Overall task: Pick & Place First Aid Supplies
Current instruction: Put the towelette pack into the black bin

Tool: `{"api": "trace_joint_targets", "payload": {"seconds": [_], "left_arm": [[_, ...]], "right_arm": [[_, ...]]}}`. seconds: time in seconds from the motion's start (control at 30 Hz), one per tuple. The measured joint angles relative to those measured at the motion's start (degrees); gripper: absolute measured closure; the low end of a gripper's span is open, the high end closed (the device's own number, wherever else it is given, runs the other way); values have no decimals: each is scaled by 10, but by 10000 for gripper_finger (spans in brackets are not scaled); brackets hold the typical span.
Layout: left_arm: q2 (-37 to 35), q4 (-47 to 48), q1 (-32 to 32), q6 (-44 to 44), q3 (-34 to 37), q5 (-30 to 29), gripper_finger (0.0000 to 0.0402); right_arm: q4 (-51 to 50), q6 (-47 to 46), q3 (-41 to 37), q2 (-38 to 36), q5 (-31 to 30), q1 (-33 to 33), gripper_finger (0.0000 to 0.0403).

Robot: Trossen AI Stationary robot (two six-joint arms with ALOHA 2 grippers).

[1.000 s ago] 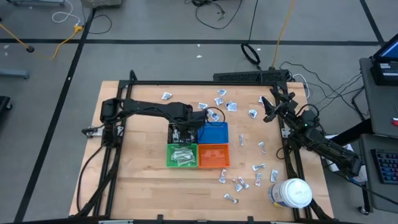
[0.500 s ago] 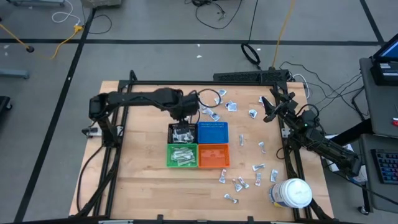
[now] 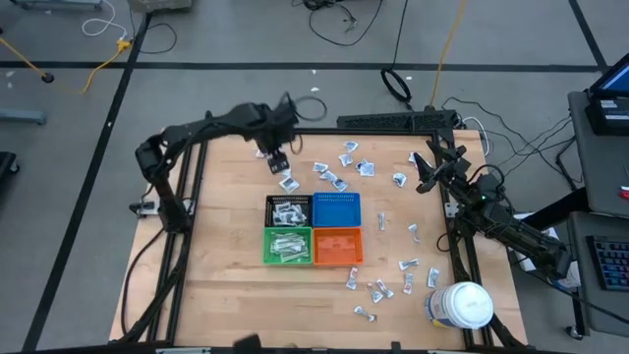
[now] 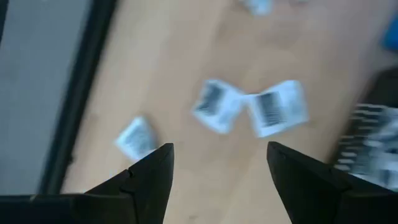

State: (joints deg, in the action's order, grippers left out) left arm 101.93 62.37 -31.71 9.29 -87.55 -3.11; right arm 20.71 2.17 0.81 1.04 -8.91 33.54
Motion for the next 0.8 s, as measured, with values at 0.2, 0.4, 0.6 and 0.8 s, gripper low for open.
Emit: {"api": "trace_joint_targets", "payload": {"seconds": [0.2, 0.4, 0.6, 0.8], "left_arm": [[0, -30, -90, 29, 0, -1, 149], [0, -52, -132, 28, 0, -1, 146], [0, -87, -132, 0, 20, 1, 140], [0, -160, -134, -30, 94, 0, 140]], "right_arm": [[0, 0, 0, 0, 0, 0, 140], [0, 0, 0, 0, 0, 0, 140], [0, 0, 0, 0, 0, 0, 140], [0, 0, 0, 0, 0, 0, 140]]}}
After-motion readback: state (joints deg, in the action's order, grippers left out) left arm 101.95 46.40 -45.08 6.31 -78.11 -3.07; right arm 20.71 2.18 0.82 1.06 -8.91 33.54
